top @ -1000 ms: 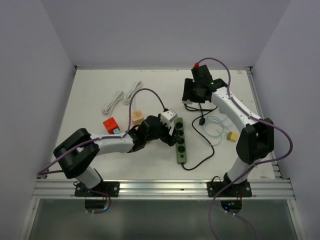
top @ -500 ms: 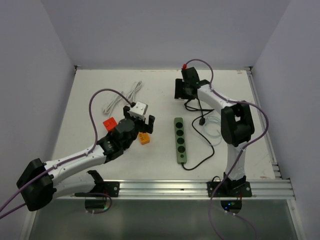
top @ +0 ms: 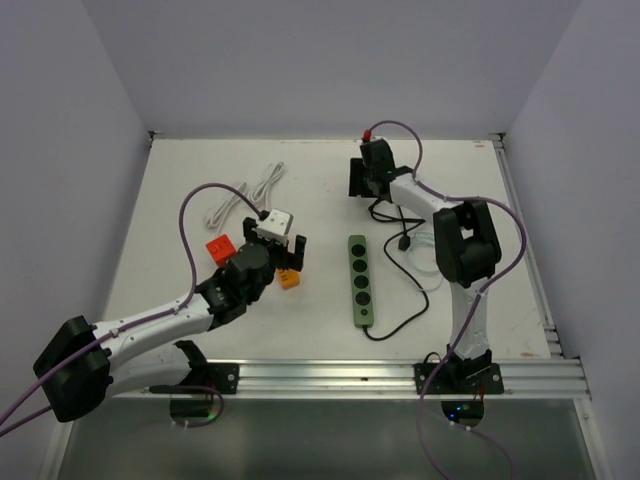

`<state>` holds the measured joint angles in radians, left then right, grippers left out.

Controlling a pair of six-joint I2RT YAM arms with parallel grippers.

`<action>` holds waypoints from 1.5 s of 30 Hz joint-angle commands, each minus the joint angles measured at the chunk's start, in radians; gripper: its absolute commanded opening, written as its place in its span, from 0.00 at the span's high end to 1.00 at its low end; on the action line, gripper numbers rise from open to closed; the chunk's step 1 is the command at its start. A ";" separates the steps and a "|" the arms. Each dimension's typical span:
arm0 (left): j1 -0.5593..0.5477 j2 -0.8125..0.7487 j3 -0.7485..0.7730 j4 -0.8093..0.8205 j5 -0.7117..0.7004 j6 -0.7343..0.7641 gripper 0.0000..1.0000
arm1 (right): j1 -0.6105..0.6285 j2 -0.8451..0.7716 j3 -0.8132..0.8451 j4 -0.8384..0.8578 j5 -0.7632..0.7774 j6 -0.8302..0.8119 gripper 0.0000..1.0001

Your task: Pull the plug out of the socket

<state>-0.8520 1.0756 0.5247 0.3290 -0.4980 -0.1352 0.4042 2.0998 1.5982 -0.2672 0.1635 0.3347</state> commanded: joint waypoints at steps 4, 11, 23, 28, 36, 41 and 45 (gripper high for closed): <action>0.004 0.003 0.026 0.050 0.019 0.003 0.09 | 0.004 0.008 -0.052 0.086 0.039 -0.017 0.63; 0.004 0.003 0.024 0.030 0.032 -0.014 0.09 | 0.015 0.009 -0.112 0.097 0.056 -0.022 0.53; 0.004 0.001 0.044 -0.019 0.055 -0.033 0.08 | 0.028 0.062 -0.100 0.071 0.041 -0.014 0.27; 0.004 -0.006 0.063 -0.047 0.085 -0.058 0.07 | 0.027 0.042 -0.095 0.056 0.037 -0.019 0.22; 0.066 -0.046 0.155 -0.162 0.205 -0.132 0.06 | 0.027 -0.069 -0.063 -0.035 -0.005 -0.037 0.09; 0.108 -0.086 0.285 -0.309 0.222 -0.126 0.05 | 0.028 -0.173 -0.023 -0.121 -0.012 -0.040 0.09; 0.120 -0.129 0.385 -0.436 0.156 -0.110 0.03 | 0.028 -0.293 -0.038 -0.147 -0.085 -0.034 0.12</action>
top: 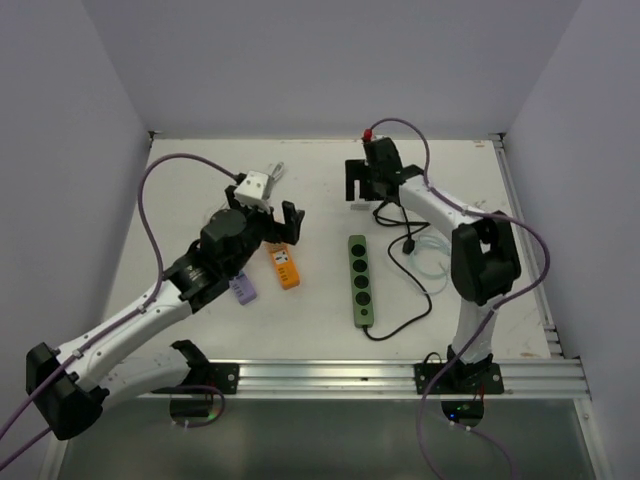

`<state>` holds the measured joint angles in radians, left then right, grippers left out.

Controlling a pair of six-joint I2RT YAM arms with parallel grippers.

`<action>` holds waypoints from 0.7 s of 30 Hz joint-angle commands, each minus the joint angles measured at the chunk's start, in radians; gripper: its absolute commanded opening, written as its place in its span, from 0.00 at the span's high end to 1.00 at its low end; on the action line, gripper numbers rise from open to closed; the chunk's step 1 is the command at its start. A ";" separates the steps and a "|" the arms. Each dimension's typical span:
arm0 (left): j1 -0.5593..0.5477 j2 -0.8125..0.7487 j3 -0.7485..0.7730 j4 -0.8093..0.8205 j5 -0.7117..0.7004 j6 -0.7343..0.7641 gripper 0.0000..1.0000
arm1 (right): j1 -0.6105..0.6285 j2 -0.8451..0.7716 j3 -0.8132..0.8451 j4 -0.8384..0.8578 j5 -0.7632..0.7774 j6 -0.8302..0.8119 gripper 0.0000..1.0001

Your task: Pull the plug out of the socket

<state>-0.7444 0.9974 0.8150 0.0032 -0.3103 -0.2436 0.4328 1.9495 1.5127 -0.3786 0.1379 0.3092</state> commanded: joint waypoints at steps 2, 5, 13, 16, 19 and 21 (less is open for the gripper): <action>0.017 -0.084 0.121 -0.169 -0.113 0.003 0.03 | 0.023 -0.217 0.023 -0.048 -0.110 0.001 0.13; 0.020 -0.152 0.092 -0.189 -0.205 0.041 0.02 | 0.133 -0.314 -0.054 -0.036 -0.107 -0.024 0.18; 0.023 -0.328 -0.123 -0.155 -0.429 0.105 0.01 | 0.464 -0.382 -0.204 0.010 0.000 0.047 0.35; 0.022 -0.384 -0.148 -0.129 -0.481 0.139 0.01 | 0.570 -0.353 -0.181 -0.006 0.058 0.059 0.36; 0.022 -0.419 -0.169 -0.092 -0.544 0.187 0.01 | 0.650 -0.299 -0.148 -0.037 0.126 0.071 0.42; 0.023 -0.442 -0.168 -0.097 -0.569 0.188 0.01 | 0.684 -0.273 -0.144 0.004 0.102 0.080 0.48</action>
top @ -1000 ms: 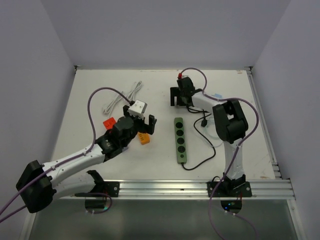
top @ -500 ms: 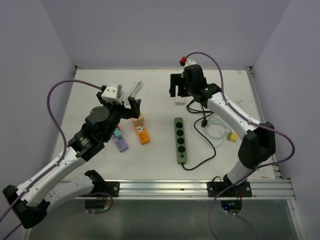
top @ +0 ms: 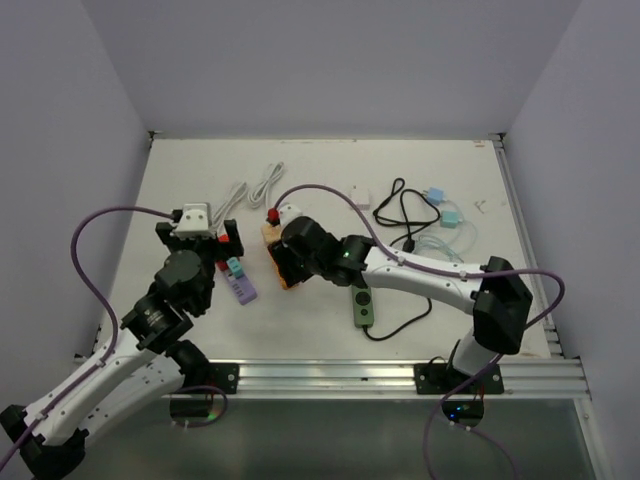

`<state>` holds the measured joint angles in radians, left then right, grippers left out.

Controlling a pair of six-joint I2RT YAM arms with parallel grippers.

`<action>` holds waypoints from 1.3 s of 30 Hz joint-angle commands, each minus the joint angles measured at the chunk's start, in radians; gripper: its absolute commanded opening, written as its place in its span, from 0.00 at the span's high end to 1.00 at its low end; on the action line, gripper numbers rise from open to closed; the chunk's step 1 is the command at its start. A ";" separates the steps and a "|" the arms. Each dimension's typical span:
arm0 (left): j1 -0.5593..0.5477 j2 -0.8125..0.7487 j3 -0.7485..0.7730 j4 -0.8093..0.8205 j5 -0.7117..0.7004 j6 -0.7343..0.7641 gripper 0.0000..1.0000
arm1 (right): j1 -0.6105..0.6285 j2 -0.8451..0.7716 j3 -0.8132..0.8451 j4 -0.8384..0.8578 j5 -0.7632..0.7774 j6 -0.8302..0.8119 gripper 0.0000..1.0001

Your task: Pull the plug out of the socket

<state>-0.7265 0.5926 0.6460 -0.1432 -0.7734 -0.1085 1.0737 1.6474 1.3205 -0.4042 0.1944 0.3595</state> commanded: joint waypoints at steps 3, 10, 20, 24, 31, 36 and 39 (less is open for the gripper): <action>0.006 -0.102 -0.005 0.051 -0.171 0.044 0.01 | 0.058 0.113 0.089 0.060 -0.006 0.053 0.52; 0.004 -0.266 -0.063 0.119 -0.250 0.049 0.01 | 0.075 0.351 0.336 0.050 -0.007 0.082 0.47; 0.004 -0.205 -0.043 0.100 -0.211 0.056 0.01 | 0.078 0.600 0.618 -0.013 0.002 0.075 0.44; 0.004 -0.212 -0.043 0.100 -0.208 0.052 0.01 | 0.077 0.640 0.658 -0.025 0.013 0.078 0.48; 0.004 -0.215 -0.045 0.094 -0.199 0.053 0.00 | 0.077 0.612 0.577 -0.012 0.042 0.084 0.85; 0.004 -0.209 -0.037 0.073 -0.188 0.032 0.00 | 0.077 0.505 0.482 -0.045 0.094 0.053 1.00; 0.004 -0.195 -0.026 0.051 -0.167 -0.005 0.00 | 0.077 0.395 0.340 -0.039 0.109 0.029 1.00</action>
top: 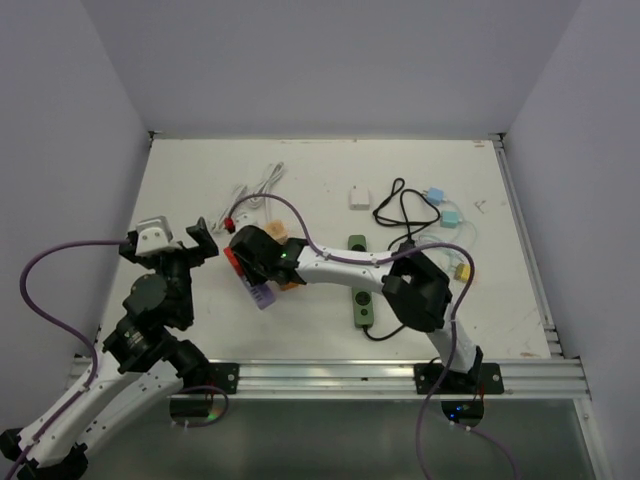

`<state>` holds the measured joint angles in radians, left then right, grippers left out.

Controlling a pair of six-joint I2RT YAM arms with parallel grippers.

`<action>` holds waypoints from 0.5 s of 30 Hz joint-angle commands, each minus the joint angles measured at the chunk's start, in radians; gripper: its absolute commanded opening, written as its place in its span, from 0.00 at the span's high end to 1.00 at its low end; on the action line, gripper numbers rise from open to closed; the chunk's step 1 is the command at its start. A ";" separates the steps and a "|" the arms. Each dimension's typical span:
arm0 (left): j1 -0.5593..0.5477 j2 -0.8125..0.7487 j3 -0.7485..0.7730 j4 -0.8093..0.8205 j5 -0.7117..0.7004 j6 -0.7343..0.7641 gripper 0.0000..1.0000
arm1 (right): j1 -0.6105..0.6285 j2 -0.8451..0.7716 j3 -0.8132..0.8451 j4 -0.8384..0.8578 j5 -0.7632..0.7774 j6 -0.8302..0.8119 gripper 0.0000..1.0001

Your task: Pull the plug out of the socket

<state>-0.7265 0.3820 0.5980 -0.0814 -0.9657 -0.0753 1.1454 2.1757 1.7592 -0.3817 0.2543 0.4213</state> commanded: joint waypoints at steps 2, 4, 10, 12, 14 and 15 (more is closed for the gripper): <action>0.004 0.023 0.039 -0.041 0.060 -0.099 0.00 | 0.005 -0.221 -0.170 -0.037 0.034 -0.045 1.00; 0.004 0.040 0.062 -0.060 0.142 -0.148 0.00 | 0.005 -0.279 -0.291 0.000 0.010 -0.059 1.00; 0.004 0.080 0.010 -0.028 0.390 -0.244 0.02 | 0.004 -0.416 -0.552 0.101 -0.058 -0.101 1.00; 0.004 0.081 -0.054 0.025 0.450 -0.276 0.04 | 0.004 -0.441 -0.631 0.162 -0.090 -0.113 1.00; 0.004 0.080 -0.110 0.113 0.484 -0.291 0.09 | 0.004 -0.481 -0.673 0.217 -0.112 -0.122 1.00; 0.004 0.077 -0.172 0.143 0.511 -0.296 0.13 | 0.004 -0.496 -0.707 0.233 -0.116 -0.125 1.00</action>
<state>-0.7265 0.4538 0.5289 -0.0555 -0.5842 -0.3050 1.1446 1.7264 1.1259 -0.2146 0.1902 0.3317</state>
